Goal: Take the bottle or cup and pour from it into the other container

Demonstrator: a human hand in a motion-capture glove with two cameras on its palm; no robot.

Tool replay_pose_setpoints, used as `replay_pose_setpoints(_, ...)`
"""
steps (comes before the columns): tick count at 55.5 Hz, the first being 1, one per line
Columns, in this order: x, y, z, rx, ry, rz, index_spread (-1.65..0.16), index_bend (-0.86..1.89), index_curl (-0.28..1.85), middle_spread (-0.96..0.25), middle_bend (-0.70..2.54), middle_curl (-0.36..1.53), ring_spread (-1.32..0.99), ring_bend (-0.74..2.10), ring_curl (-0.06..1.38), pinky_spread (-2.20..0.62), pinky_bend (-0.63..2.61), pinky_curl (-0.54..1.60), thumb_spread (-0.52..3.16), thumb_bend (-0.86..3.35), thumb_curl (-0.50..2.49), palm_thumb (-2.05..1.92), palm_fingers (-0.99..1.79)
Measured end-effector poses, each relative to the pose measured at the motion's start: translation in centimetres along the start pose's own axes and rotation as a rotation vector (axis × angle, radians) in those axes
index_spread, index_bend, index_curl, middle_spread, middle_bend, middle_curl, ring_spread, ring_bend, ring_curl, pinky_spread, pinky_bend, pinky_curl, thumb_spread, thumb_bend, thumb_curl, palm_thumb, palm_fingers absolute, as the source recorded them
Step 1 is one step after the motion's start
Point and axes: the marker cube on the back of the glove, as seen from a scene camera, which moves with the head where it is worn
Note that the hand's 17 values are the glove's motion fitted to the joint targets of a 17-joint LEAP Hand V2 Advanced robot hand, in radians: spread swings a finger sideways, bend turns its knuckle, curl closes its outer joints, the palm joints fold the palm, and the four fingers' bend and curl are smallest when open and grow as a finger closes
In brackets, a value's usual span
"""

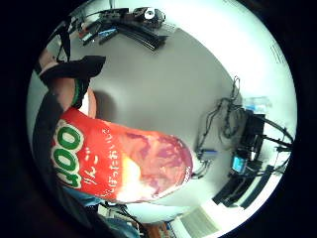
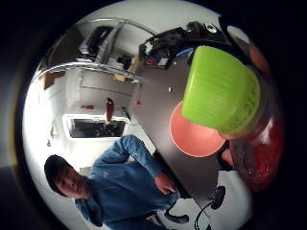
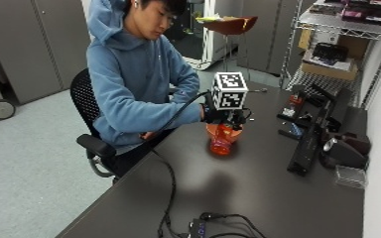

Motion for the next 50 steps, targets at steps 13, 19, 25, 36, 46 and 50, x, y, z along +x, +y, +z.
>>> replay_pose_setpoints(13,-2.8,-0.6,0.1,-0.154,0.399,-0.009,-0.09,0.13,0.35,-0.05,0.31,0.56,-0.15,0.5,0.49,-0.14,0.33,0.4,0.07,-0.03,0.7,1.15,1.1)
replay_pose_setpoints(19,-3.9,-0.9,0.6,-0.207,0.613,-0.014,-0.09,0.13,0.35,-0.05,0.3,0.56,-0.16,0.5,0.5,-0.14,0.32,0.4,0.07,-0.03,0.7,1.15,1.09)
replay_pose_setpoints(25,-4.9,-1.3,1.7,-0.264,0.761,-0.027,-0.1,0.12,0.35,-0.05,0.3,0.56,-0.16,0.49,0.5,-0.14,0.32,0.4,0.07,-0.03,0.71,1.15,1.09)
replay_pose_setpoints(36,-6.3,-2.0,3.7,-0.341,0.969,-0.038,-0.11,0.12,0.34,-0.06,0.29,0.56,-0.16,0.49,0.5,-0.15,0.31,0.4,0.07,-0.03,0.71,1.14,1.09)
replay_pose_setpoints(46,-7.5,-2.3,4.7,-0.371,1.045,-0.051,-0.12,0.12,0.34,-0.07,0.27,0.55,-0.17,0.48,0.5,-0.15,0.31,0.4,0.07,-0.03,0.71,1.15,1.08)
replay_pose_setpoints(50,-7.6,-2.3,4.8,-0.371,1.034,-0.058,-0.12,0.12,0.34,-0.07,0.25,0.55,-0.17,0.48,0.5,-0.15,0.31,0.4,0.08,-0.03,0.71,1.15,1.08)
